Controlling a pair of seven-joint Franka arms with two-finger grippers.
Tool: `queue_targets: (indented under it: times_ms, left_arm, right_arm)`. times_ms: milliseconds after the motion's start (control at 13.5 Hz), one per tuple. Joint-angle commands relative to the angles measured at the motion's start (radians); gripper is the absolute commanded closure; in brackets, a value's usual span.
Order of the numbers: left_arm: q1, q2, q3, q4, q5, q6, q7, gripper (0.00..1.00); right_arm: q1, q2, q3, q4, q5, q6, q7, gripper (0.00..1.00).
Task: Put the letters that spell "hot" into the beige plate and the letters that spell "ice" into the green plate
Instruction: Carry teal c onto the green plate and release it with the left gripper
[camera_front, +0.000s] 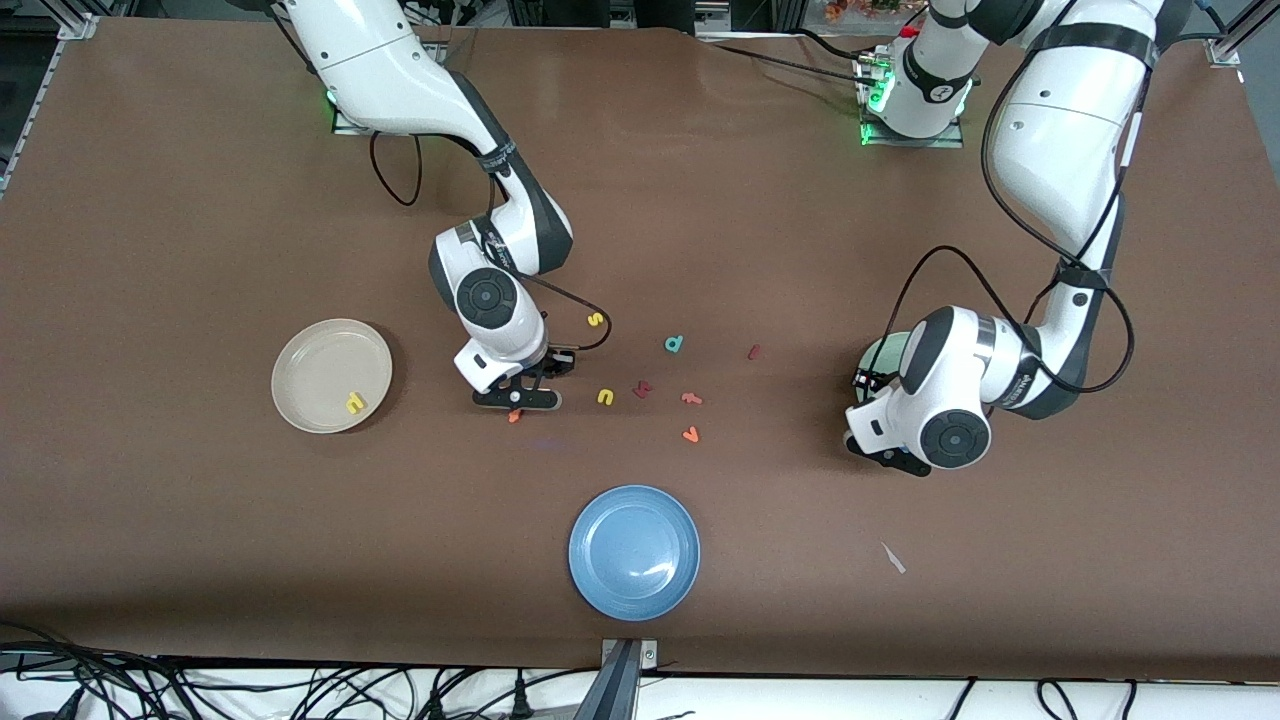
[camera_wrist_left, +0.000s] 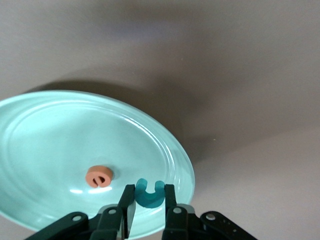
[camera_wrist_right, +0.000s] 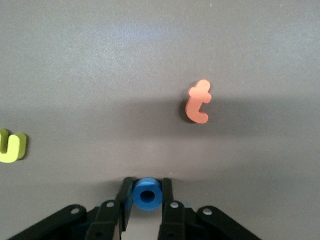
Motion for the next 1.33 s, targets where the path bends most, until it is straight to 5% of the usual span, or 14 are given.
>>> queue_targets:
  times_ms: [0, 148, 444, 740, 1258]
  left_arm:
    - [0.016, -0.018, -0.006, -0.034, 0.032, 0.033, 0.005, 0.9]
    - [0.02, -0.017, -0.006, -0.063, 0.032, 0.085, 0.005, 0.84]
    - [0.013, -0.026, -0.01, -0.059, 0.031, 0.081, -0.009, 0.0]
    - [-0.055, -0.084, -0.049, -0.043, 0.015, 0.024, -0.143, 0.0]
    - [-0.233, -0.074, -0.064, -0.069, 0.024, 0.024, -0.337, 0.03]
  right_arm:
    - [-0.018, -0.015, -0.005, 0.038, 0.003, -0.072, -0.029, 0.76]
    - [-0.04, -0.031, -0.016, 0.058, 0.003, -0.136, -0.121, 0.76]
    - [-0.063, -0.08, -0.129, 0.032, 0.006, -0.236, -0.415, 0.76]
    - [-0.092, -0.12, -0.214, -0.032, 0.009, -0.235, -0.613, 0.76]
    - [-0.278, -0.168, -0.214, -0.107, 0.052, -0.227, -0.917, 0.76]
